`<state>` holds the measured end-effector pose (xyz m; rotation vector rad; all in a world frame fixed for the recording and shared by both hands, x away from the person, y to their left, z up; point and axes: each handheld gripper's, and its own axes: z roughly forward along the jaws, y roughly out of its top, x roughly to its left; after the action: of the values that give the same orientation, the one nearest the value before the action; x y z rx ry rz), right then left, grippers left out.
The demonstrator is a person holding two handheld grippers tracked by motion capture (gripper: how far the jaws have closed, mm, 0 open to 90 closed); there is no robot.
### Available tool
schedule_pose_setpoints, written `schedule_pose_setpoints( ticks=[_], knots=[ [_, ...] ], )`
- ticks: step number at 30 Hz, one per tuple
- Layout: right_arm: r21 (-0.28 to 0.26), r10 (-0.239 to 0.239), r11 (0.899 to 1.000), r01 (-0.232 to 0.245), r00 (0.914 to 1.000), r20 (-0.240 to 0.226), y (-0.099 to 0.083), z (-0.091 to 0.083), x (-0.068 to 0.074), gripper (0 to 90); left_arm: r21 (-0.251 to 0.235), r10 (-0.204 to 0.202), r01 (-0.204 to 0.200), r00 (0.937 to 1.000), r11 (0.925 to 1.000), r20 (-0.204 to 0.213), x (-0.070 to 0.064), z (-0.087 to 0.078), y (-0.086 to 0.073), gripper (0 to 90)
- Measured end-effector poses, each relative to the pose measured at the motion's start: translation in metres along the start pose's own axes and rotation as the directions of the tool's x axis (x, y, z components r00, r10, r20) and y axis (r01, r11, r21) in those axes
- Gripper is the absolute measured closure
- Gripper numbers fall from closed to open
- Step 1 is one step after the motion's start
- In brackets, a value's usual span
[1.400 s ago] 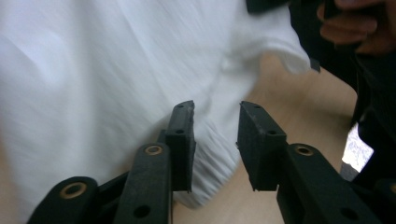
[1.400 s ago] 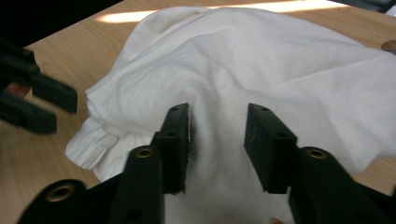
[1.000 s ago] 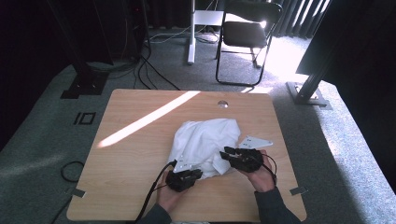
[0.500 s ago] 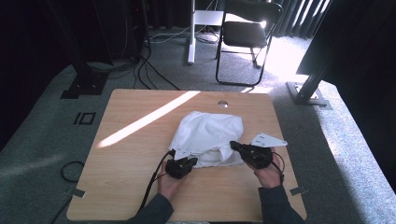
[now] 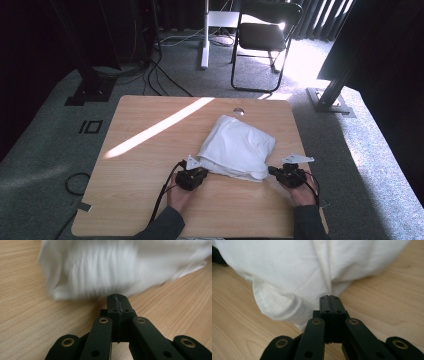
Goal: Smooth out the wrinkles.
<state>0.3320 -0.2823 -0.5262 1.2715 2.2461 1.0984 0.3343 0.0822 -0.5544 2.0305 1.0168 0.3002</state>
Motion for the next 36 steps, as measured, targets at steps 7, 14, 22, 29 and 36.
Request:
schedule_pose_setpoints(
  ticks=[7, 14, 22, 29, 36],
  knots=[
    [-0.207, 0.014, 0.978, -0.001, 0.998, 0.061, 0.043, -0.024, 0.021, 56.9, -0.088, 0.011, -0.011, 0.9999, 0.996, -0.007, 0.005, -0.027, 0.013, 82.3],
    [-0.193, -0.078, 0.977, 0.094, 0.9928, 0.09, 0.081, 0.008, 0.044, 58.0, -0.184, -0.002, -0.004, 0.9994, 0.9829, -0.034, 0.018, -0.043, 0.039, 72.6],
    [-0.178, -0.059, 0.982, 0.067, 0.997, 0.049, 0.085, 0.015, 0.042, 89.7, -0.233, 0.045, -0.057, 0.9972, 0.9708, -0.061, 0.019, -0.051, 0.074, 68.3],
    [-0.082, -0.037, 0.996, 0.042, 0.9972, 0.065, 0.053, 0.015, 0.036, 89.6, -0.193, 0.049, -0.06, 0.9969, 0.9793, -0.061, 0.02, -0.023, 0.085, 63.3],
    [0.076, -0.026, 0.997, 0.019, 0.9948, 0.098, 0.032, 0.057, 0.028, 88.6, -0.092, 0.058, -0.057, 0.9983, 0.9942, 0.009, 0.017, 0.018, 0.082, 58.7]
  ],
)
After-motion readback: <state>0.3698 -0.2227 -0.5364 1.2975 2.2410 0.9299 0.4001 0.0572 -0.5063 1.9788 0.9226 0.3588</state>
